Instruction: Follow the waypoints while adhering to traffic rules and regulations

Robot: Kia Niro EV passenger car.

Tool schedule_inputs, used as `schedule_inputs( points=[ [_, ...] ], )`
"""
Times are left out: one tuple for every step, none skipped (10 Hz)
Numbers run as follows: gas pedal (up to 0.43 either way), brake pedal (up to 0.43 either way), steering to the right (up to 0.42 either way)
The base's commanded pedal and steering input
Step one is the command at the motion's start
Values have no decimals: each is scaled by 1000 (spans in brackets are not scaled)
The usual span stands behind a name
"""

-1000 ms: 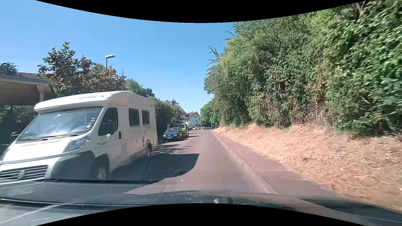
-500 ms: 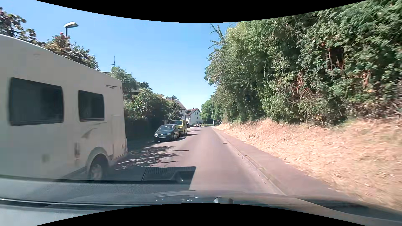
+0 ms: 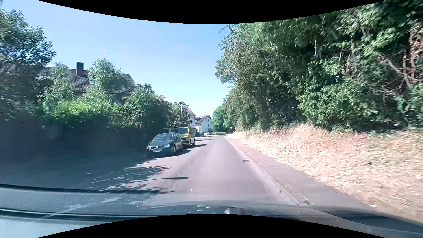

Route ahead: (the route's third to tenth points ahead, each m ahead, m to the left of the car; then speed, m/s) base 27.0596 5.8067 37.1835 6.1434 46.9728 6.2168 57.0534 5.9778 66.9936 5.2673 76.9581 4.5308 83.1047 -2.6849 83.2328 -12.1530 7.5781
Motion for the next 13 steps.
schedule_inputs(
  points=[
    [47,0,-9],
    [47,0,-2],
    [47,0,0],
    [47,0,0],
    [47,0,-1],
    [47,0,0],
    [47,0,0],
    [47,0,0],
    [47,0,0],
    [47,0,0],
    [47,0,0],
    [47,0,-2],
    [47,0,-3]
  ],
)
